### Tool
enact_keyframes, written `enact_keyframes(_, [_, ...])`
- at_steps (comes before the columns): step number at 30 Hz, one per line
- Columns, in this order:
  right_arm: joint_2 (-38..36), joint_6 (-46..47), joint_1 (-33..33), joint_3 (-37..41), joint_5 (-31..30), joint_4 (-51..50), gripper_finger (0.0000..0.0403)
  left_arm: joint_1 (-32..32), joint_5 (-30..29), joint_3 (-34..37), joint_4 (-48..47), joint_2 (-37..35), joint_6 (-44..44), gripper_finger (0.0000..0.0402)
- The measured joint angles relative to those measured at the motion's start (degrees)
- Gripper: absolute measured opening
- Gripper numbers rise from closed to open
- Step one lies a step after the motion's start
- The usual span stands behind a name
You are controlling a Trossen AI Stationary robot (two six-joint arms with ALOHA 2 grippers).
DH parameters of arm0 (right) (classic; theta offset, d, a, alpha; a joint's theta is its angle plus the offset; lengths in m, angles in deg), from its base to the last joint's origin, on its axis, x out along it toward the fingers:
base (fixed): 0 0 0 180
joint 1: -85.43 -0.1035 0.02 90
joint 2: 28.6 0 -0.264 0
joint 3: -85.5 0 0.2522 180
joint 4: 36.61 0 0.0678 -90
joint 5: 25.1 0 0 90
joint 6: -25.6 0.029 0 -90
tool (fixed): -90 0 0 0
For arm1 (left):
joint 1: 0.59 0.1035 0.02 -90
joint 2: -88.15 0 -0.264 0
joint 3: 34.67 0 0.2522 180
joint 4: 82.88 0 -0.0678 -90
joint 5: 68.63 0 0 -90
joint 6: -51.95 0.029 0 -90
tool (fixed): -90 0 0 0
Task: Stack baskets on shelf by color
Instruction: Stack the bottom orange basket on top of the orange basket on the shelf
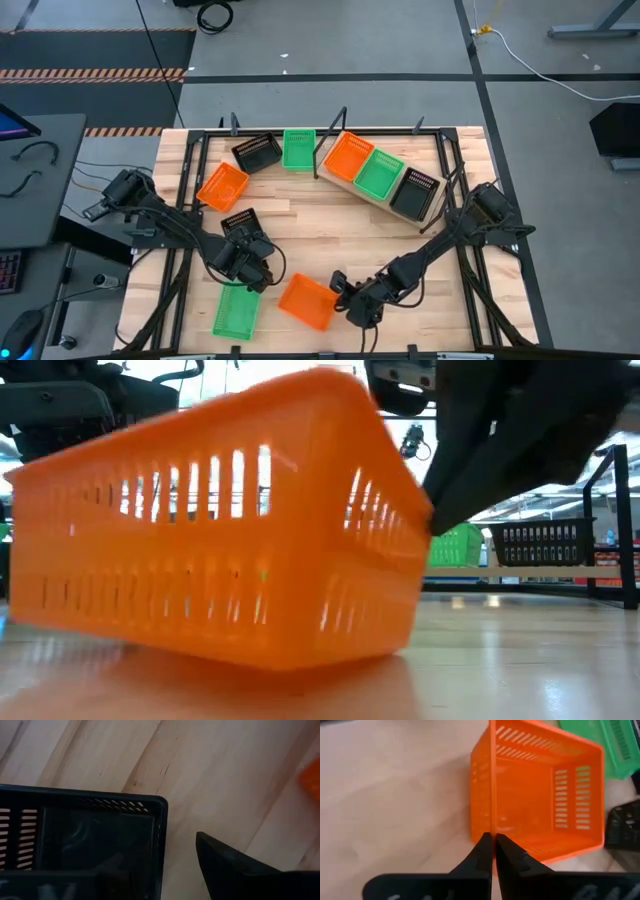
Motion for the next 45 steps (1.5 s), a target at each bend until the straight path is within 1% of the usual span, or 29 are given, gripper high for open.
enact_keyframes(3, [0.0,0.1,0.3,0.0,-3.6,-0.4,0.0016,0.0,0.0,0.0,0.0,0.0,0.0,0.0165])
enact_keyframes(6, [-0.1,1.8,0.4,0.0,-8.0,-1.5,0.0008,0.0,0.0,0.0,0.0,0.0,-0.1,0.0165])
enact_keyframes(9, [-0.5,7.2,1.0,0.0,-11.0,-5.0,0.0007,0.0,0.0,0.0,0.0,0.0,-0.1,0.0164])
enact_keyframes(13, [-1.2,19.7,3.5,-0.1,-12.8,-11.9,0.0007,0.0,0.0,0.0,0.0,0.0,-0.1,0.0165])
enact_keyframes(17, [-1.5,30.1,6.5,-0.1,-12.7,-17.2,0.0007,0.0,0.0,0.0,0.1,0.0,-0.1,0.0165])
enact_keyframes(20, [-1.9,32.3,8.4,0.0,-12.5,-17.2,0.0009,0.0,-0.1,0.0,0.2,0.0,-0.1,0.0165])
enact_keyframes(23, [-2.2,30.9,10.0,0.0,-12.5,-15.3,0.0014,0.0,-0.1,0.0,0.3,0.0,-0.1,0.0164])
enact_keyframes(27, [-2.9,29.6,11.2,-1.5,-14.2,-13.8,0.0036,-0.2,-0.1,0.0,0.7,0.0,-0.1,0.0165])
enact_keyframes(30, [-3.0,29.2,12.0,-3.9,-15.0,-12.8,0.0062,-0.4,-0.3,0.0,1.3,0.0,-0.1,0.0165])
enact_keyframes(34, [-3.1,28.3,12.5,-6.8,-16.2,-14.5,0.0098,-0.7,-0.3,-0.2,4.0,0.0,0.4,0.0164])
enact_keyframes(37, [-4.2,28.5,12.1,-8.1,-18.8,-18.8,0.0121,-1.0,-0.4,-2.0,6.9,0.0,3.3,0.0165])
enact_keyframes(40, [-5.9,31.2,11.2,-8.2,-19.8,-23.0,0.014,-1.0,-1.4,-4.9,7.3,0.0,6.6,0.0165])
enact_keyframes(43, [-7.9,36.5,9.9,-8.2,-19.7,-29.6,0.0152,-0.3,-4.7,-7.8,8.0,0.0,11.3,0.0165])
enact_keyframes(45, [-9.4,41.2,8.8,-8.2,-19.8,-35.2,0.0156,0.8,-5.3,-8.4,10.0,0.0,14.7,0.0165])
